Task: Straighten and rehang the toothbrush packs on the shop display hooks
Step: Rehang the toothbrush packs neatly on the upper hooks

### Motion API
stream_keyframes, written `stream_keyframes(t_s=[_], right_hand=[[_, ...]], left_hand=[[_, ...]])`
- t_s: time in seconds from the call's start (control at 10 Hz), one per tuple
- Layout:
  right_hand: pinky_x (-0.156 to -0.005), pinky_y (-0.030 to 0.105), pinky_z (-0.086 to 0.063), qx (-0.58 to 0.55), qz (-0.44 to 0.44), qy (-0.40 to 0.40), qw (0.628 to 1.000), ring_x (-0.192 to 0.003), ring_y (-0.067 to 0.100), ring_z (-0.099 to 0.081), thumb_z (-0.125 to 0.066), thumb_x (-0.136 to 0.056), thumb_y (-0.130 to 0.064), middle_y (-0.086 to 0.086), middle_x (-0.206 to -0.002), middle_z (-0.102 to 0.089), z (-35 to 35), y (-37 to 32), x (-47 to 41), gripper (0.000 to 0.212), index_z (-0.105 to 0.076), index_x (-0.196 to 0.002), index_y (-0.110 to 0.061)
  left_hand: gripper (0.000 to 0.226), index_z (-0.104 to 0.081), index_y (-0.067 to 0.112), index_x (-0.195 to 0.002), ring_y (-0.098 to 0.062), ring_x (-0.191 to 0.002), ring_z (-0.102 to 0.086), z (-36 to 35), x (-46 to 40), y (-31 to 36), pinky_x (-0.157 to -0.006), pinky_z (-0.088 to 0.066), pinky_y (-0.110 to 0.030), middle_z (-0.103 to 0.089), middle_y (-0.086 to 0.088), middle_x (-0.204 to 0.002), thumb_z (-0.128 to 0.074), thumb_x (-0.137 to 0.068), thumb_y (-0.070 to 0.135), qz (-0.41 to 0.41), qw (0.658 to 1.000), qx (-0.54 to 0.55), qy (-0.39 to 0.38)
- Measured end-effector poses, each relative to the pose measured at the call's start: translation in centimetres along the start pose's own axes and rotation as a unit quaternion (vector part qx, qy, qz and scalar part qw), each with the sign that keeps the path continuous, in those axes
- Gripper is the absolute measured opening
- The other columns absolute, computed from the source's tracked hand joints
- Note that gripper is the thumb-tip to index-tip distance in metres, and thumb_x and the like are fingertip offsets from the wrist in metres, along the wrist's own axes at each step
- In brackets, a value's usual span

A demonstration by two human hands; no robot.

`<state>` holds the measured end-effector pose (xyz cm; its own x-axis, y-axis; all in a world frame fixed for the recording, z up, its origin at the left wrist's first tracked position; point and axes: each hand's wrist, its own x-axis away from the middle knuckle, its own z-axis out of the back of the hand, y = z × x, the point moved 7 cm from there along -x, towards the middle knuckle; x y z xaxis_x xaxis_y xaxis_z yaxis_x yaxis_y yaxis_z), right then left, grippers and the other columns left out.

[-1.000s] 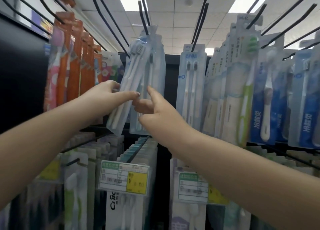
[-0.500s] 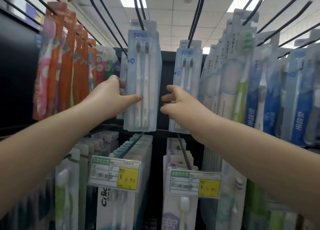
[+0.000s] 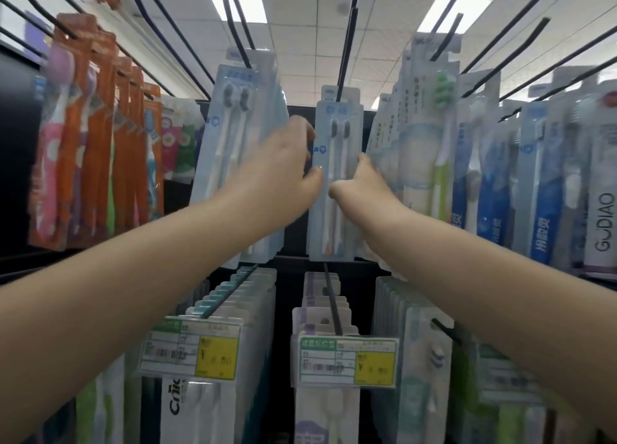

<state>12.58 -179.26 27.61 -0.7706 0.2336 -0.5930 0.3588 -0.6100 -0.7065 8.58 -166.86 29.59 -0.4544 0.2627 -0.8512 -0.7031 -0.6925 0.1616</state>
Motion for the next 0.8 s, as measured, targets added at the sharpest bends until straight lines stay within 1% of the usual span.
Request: stream_keyframes(t_s=[0.1,0.2,0.3,0.4,0.5,0.6,0.7,0.8], right_hand=[[-0.091,0.034,-0.041,-0.016,-0.02,-0.017,1.0,-0.11,0.027,-0.046,-0.051,-0.086,-0.011,0.007,-0.129,-0.043,0.5,0.3,-0.2,0.056,-0.027,-0.137,-0.012],[-0.072,0.026,-0.038,-0.033,-0.05,-0.06,0.996,-0.097,0.025,-0.046,-0.047,-0.09,-0.009,0.009,-0.122,-0.046,0.3,0.7,-0.3,0.045,-0.034,-0.133,-0.005],[-0.068,0.027,-0.038,0.0,-0.056,-0.075,0.996,-0.085,0.022,-0.048,-0.049,-0.09,-0.009,0.015,-0.123,-0.049,0.3,1.1,-0.3,0.045,-0.037,-0.133,-0.005],[-0.061,0.026,-0.036,-0.014,-0.066,-0.082,0.994,-0.079,0.016,-0.044,-0.047,-0.092,-0.011,0.012,-0.117,-0.049,0.4,1.7,-0.1,0.044,-0.034,-0.134,-0.012],[-0.06,0.025,-0.038,-0.036,-0.056,-0.057,0.996,-0.086,0.02,-0.049,-0.045,-0.093,-0.012,0.014,-0.119,-0.052,0.8,1.6,0.1,0.039,-0.038,-0.131,-0.012],[-0.058,0.028,-0.038,-0.039,-0.048,-0.044,0.997,-0.083,0.023,-0.045,-0.042,-0.092,-0.006,0.02,-0.119,-0.053,1.0,1.6,-0.1,0.035,-0.043,-0.126,0.001],[-0.053,0.024,-0.034,-0.056,-0.056,-0.03,0.996,-0.06,0.014,-0.037,-0.04,-0.091,-0.004,0.013,-0.087,-0.047,1.0,1.6,-0.5,0.033,-0.048,-0.122,0.007],[-0.054,0.021,-0.03,-0.091,-0.091,-0.037,0.991,-0.063,0.015,-0.033,-0.033,-0.096,-0.004,0.005,-0.077,-0.036,0.4,1.4,-0.6,0.033,-0.042,-0.127,0.002]], left_hand=[[0.012,-0.041,0.021,-0.083,-0.014,-0.075,-0.049,-2.4,-2.5,-1.3,-0.066,-0.041,-0.023,-0.048,0.0,-0.088,-0.047,-0.092,0.023,0.112,0.99,0.003,-0.09],[0.031,-0.031,0.017,-0.064,-0.008,-0.056,-0.035,-3.7,-4.1,-1.7,-0.049,-0.03,-0.017,-0.037,0.002,-0.068,-0.046,-0.092,0.021,0.155,0.98,0.001,-0.127],[0.033,-0.03,0.014,-0.062,-0.009,-0.054,-0.033,-4.3,-4.8,-1.9,-0.049,-0.03,-0.017,-0.036,0.0,-0.065,-0.044,-0.092,0.013,0.174,0.978,0.026,-0.108],[0.033,-0.031,0.013,-0.061,-0.01,-0.053,-0.035,-4.7,-4.9,-2.1,-0.048,-0.031,-0.017,-0.037,-0.001,-0.063,-0.044,-0.09,0.009,0.174,0.981,0.026,-0.077],[0.033,-0.033,0.01,-0.059,-0.009,-0.052,-0.034,-4.6,-4.8,-2.1,-0.045,-0.028,-0.016,-0.038,0.0,-0.062,-0.044,-0.09,0.01,0.173,0.983,0.018,-0.056],[0.026,-0.038,0.012,-0.065,-0.013,-0.055,-0.04,-4.4,-4.9,-2.1,-0.049,-0.036,-0.019,-0.039,-0.001,-0.063,-0.045,-0.089,0.011,0.191,0.979,0.051,-0.038],[0.013,-0.035,0.013,-0.096,-0.023,-0.074,-0.048,-4.5,-5.2,-2.1,-0.071,-0.048,-0.034,-0.035,0.002,-0.069,-0.046,-0.09,0.012,0.21,0.97,0.119,-0.008],[0.021,-0.026,0.016,-0.102,-0.008,-0.061,-0.036,-4.2,-5.6,-2.2,-0.056,-0.034,-0.02,-0.031,0.006,-0.07,-0.044,-0.092,0.011,0.2,0.97,0.134,0.016]])
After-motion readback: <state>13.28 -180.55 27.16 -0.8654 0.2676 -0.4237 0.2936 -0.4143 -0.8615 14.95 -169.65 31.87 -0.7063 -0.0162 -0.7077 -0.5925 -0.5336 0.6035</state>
